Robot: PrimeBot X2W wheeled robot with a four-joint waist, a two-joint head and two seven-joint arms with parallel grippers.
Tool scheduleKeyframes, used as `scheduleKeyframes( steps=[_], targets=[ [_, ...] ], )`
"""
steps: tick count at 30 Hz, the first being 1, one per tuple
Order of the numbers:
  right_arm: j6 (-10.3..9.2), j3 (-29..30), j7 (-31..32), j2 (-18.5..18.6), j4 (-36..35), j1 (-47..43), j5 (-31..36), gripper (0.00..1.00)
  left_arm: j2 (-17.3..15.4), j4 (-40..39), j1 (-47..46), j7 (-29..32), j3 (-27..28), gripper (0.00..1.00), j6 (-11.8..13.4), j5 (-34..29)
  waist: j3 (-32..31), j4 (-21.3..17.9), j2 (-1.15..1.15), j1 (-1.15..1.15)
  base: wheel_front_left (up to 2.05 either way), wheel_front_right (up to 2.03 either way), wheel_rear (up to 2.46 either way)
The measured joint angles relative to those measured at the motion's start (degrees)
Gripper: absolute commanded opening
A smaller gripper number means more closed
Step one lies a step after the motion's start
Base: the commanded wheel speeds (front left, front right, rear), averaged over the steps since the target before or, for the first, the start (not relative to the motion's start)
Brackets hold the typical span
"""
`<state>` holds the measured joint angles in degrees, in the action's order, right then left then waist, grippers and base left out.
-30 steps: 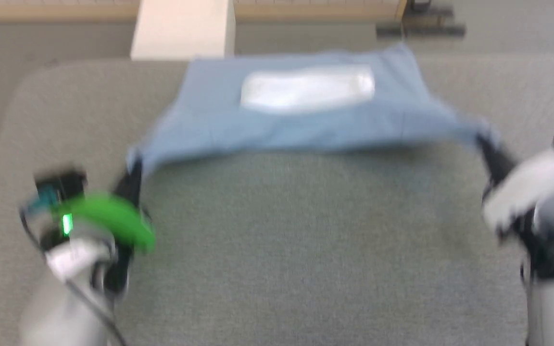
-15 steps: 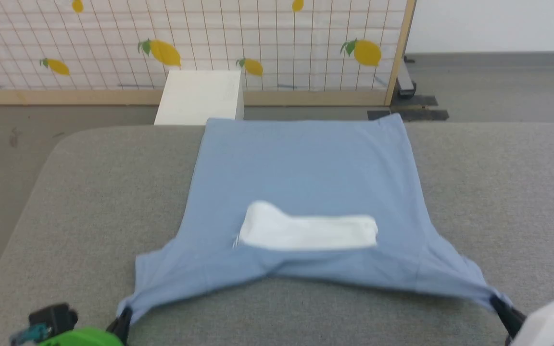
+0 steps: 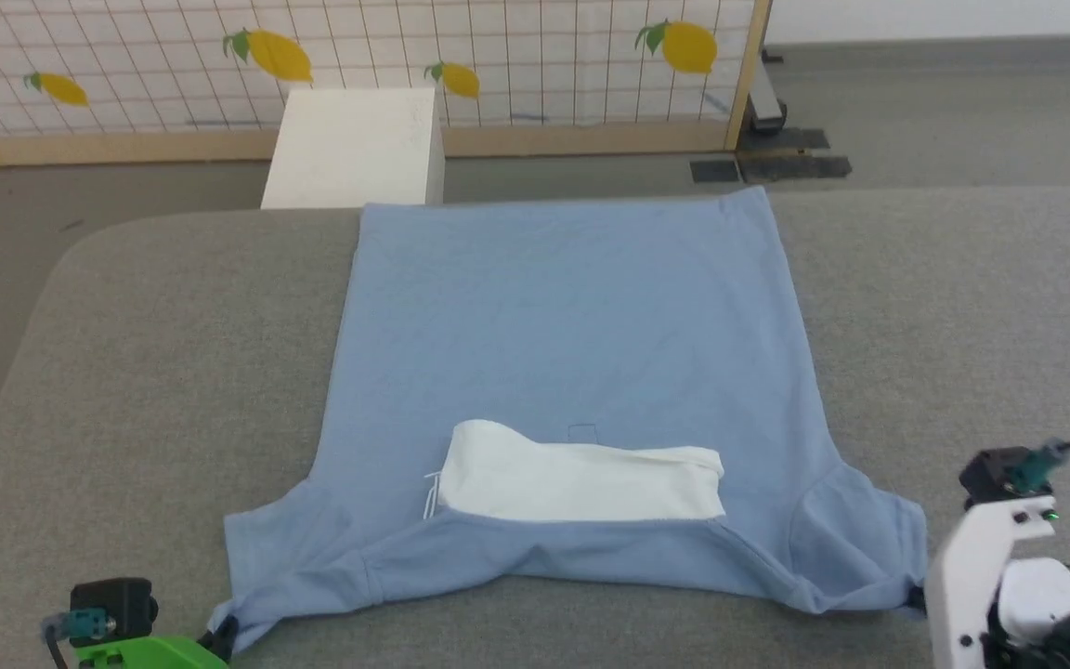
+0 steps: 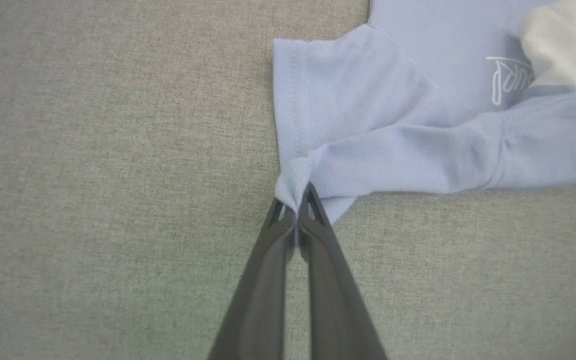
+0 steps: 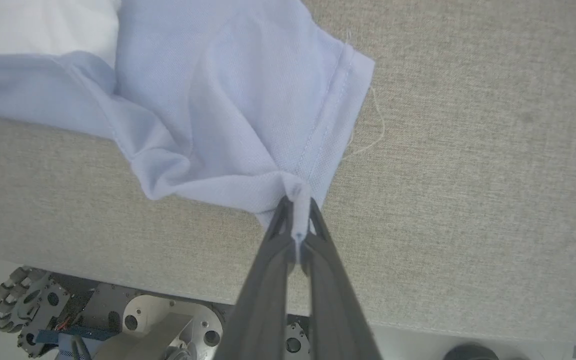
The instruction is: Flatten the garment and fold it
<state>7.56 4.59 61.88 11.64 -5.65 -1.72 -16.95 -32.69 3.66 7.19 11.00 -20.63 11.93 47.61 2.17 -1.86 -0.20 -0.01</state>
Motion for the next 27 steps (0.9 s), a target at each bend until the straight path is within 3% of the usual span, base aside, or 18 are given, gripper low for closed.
scheduleKeyframes(
  steps=[6,9,10,11,12,21,27],
  targets=[
    [0.0,-4.9,9.0,0.6,5.3,2.9,3.4,0.0,0.2,-0.2,-1.4,-0.8,0.5,0.0,-0.2,0.1,2.8,-0.1,0.0,0.0,0.0,0.0,0.0],
    [0.0,-5.9,10.3,0.6,6.7,3.0,4.0,0.0,0.2,-0.2,-1.4,-1.3,0.8,0.0,-0.3,0.3,3.8,0.0,0.0,0.0,0.0,0.0,0.0],
    [0.0,-6.0,10.3,0.5,6.9,3.1,4.0,0.35,0.3,-0.2,-1.4,-1.3,0.9,0.0,-0.3,0.3,4.0,0.1,0.0,0.0,0.0,0.0,0.0],
    [0.0,-5.9,10.2,0.2,7.1,3.1,3.8,0.53,0.3,-0.2,-1.4,-1.5,1.0,0.0,-0.3,0.4,4.1,0.1,0.0,0.0,0.0,0.0,0.0],
    [0.0,-5.8,10.0,0.1,7.1,3.2,3.8,1.0,0.3,-0.2,-1.4,-1.6,1.0,0.0,-0.3,0.4,4.1,0.1,0.0,0.0,0.0,0.0,0.0],
    [0.0,2.7,2.8,-3.3,0.7,5.6,-2.0,1.0,0.5,-0.4,-1.4,-2.1,1.3,0.0,-0.2,0.7,2.3,-0.4,0.0,0.0,0.0,0.0,0.0],
    [0.0,10.4,-16.0,-5.7,-5.5,11.0,-4.6,1.0,0.5,-1.4,-1.3,-3.0,1.4,0.0,0.1,0.7,1.2,-0.8,0.0,0.0,0.0,0.0,0.0]
  ],
)
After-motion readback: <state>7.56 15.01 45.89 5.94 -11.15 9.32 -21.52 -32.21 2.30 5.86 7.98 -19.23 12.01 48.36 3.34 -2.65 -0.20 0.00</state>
